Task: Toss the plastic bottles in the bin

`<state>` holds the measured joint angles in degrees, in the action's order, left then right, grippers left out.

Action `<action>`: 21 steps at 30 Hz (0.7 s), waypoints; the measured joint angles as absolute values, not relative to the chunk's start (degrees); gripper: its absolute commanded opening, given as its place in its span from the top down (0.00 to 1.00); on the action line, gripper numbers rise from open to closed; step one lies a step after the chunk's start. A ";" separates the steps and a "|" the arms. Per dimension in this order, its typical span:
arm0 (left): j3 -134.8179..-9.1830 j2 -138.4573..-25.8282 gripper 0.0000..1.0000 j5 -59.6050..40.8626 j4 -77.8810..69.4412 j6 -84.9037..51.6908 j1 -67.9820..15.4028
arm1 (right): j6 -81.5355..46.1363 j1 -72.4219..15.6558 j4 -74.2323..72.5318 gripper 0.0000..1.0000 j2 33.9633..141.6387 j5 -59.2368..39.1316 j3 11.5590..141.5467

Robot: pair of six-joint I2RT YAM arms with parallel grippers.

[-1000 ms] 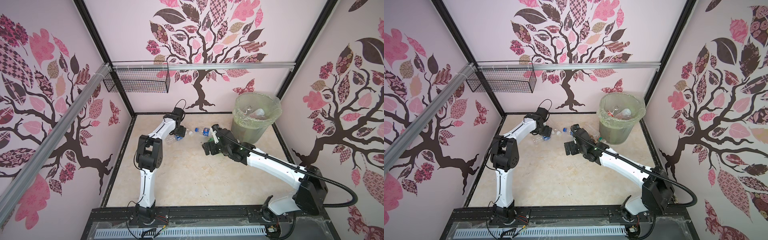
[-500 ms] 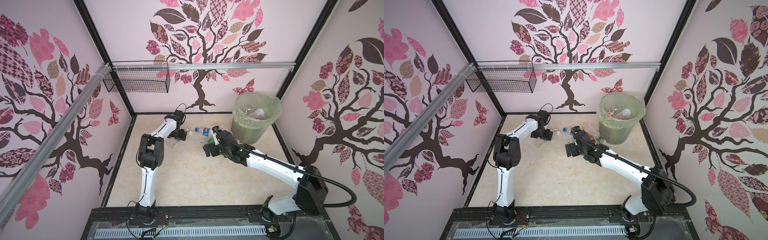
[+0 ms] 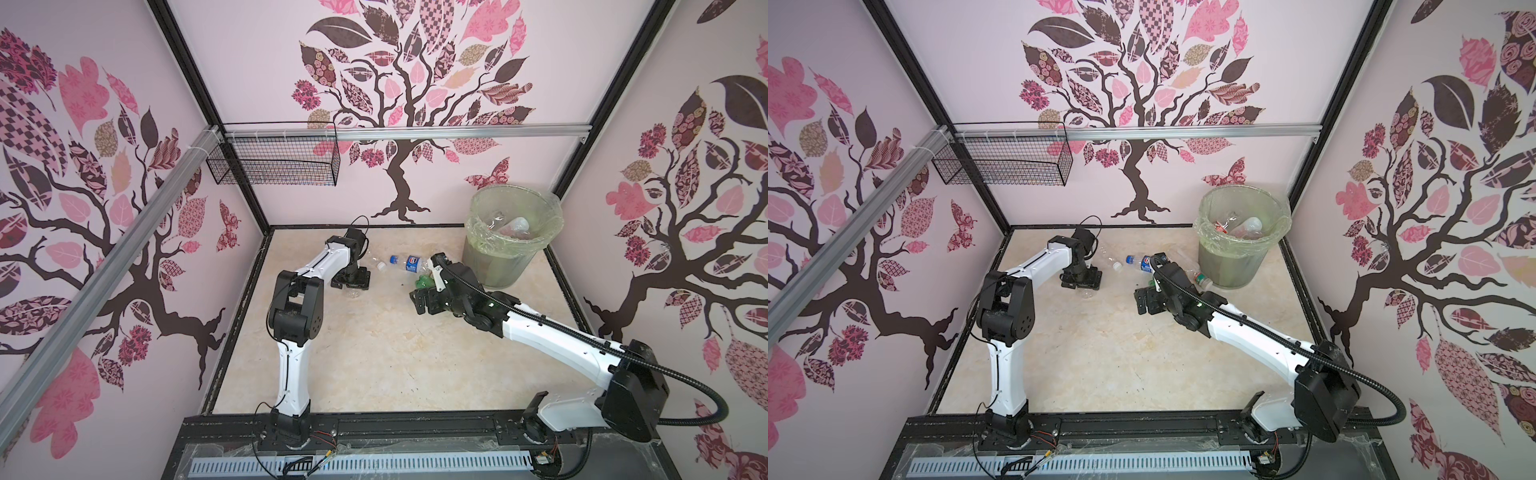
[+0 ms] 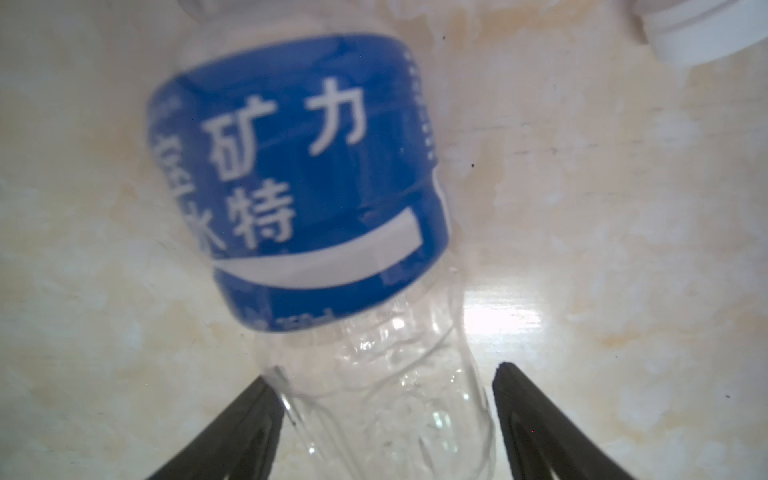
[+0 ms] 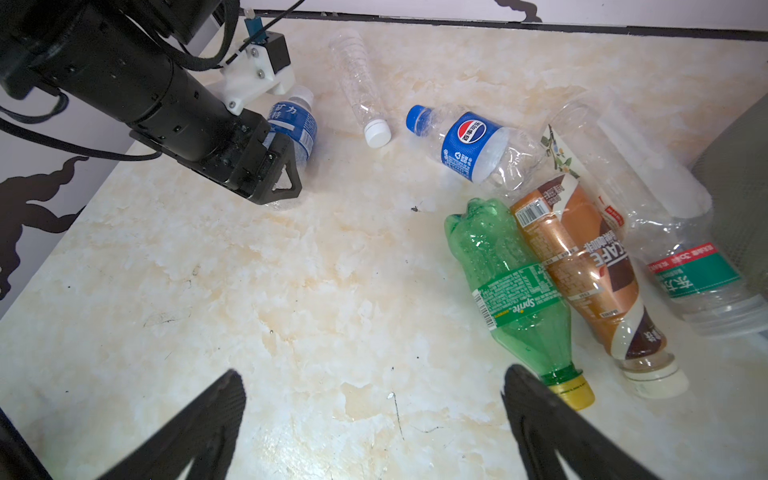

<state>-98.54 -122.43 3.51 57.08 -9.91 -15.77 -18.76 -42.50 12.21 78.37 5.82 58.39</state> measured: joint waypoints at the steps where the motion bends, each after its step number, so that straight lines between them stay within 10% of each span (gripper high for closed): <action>1: -98.43 -122.43 0.30 3.33 56.88 -10.26 -15.79 | -18.94 -42.41 12.23 0.01 78.24 5.72 58.17; 21: -88.62 -108.20 0.48 -10.00 48.82 -16.75 -16.84 | -22.74 -35.38 12.49 0.00 73.36 3.16 54.89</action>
<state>-88.62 -108.20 -10.00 48.82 -16.75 -16.84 -22.74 -35.38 12.49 73.36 3.16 54.89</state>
